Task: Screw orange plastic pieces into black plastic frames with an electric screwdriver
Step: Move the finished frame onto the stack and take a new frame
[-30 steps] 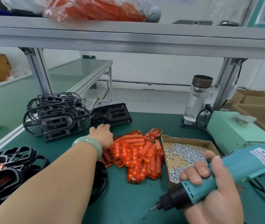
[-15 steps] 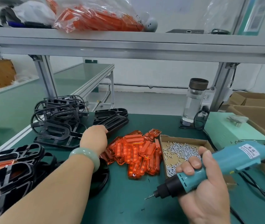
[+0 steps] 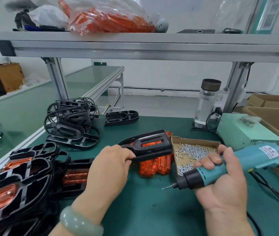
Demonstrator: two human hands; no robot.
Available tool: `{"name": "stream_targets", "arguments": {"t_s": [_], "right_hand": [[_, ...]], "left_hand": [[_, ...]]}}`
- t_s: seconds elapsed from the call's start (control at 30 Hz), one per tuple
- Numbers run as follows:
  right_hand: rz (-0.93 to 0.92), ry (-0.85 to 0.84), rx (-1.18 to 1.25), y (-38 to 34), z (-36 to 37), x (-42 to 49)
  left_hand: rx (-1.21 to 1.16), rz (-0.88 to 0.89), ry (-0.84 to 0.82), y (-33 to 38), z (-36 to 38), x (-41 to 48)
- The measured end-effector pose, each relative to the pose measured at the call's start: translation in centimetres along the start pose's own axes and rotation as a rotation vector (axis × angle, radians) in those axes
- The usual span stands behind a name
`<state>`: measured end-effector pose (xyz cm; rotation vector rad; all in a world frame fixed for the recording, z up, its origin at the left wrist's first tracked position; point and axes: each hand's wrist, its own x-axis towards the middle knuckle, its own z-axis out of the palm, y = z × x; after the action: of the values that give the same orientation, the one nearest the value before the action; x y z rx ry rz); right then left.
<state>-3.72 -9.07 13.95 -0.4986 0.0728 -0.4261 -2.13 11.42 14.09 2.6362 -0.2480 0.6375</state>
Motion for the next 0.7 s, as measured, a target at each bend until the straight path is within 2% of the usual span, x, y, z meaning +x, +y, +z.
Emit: {"name": "stream_targets", "arguments": {"t_s": [0.33, 0.57, 0.7], "right_hand": [[0.006, -0.031, 0.022, -0.4, -0.1, 0.0], [0.011, -0.014, 0.026, -0.4, -0.2, 0.1], [0.021, -0.008, 0.016, -0.3, -0.2, 0.2]], "left_hand": [[0.024, 0.099, -0.088, -0.1, 0.5, -4.6], [-0.155, 0.049, -0.143, -1.1, 1.7, -4.9], [-0.359, -0.109, -0.107, 0.0, 2.0, -4.8]]}}
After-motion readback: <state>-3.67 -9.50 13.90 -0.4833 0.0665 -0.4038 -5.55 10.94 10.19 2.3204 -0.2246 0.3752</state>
